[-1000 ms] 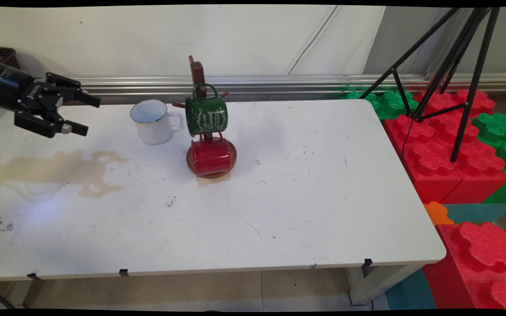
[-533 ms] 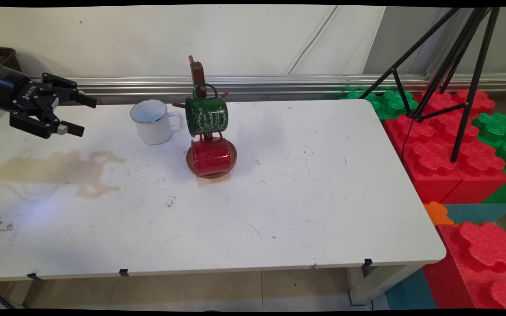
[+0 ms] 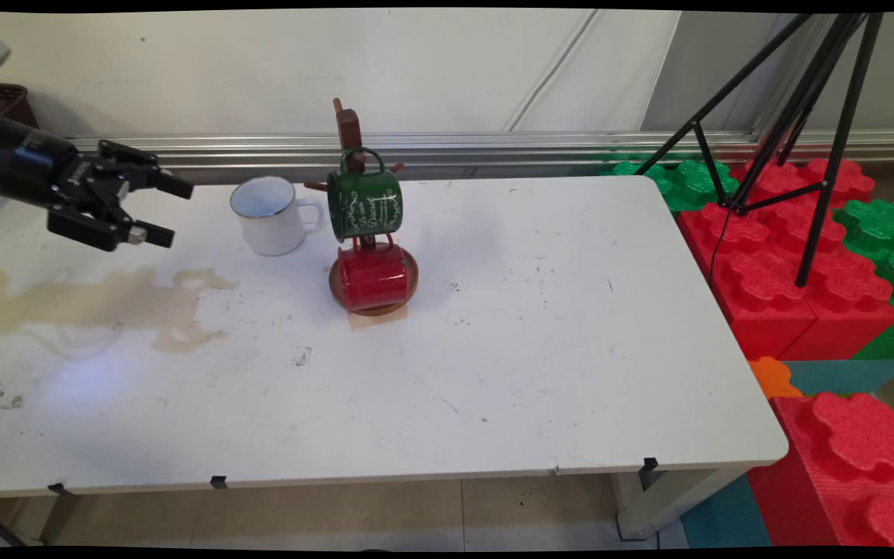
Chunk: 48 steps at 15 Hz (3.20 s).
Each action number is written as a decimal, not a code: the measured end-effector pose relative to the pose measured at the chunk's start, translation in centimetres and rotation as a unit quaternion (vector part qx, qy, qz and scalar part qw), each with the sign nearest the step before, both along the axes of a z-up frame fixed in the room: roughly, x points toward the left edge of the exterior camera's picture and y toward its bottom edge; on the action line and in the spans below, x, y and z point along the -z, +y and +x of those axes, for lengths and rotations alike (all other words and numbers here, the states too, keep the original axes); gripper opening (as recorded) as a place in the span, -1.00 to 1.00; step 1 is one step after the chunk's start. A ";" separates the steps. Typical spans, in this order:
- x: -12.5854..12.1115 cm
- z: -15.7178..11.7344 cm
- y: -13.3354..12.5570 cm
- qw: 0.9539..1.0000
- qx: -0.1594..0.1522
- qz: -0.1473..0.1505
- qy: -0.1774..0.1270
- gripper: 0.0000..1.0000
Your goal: Pick up the red mug from the rack
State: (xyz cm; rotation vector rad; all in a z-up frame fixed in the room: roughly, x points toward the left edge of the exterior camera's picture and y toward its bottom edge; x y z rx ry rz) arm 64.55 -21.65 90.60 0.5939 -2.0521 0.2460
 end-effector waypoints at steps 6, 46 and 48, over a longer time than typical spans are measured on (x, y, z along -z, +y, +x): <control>3.6 -2.0 -0.3 1.000 -0.007 0.007 0.015 1.00; 19.2 -12.7 -6.8 0.990 -0.051 0.044 0.121 1.00; 19.5 -13.1 -7.1 0.990 -0.055 0.046 0.125 1.00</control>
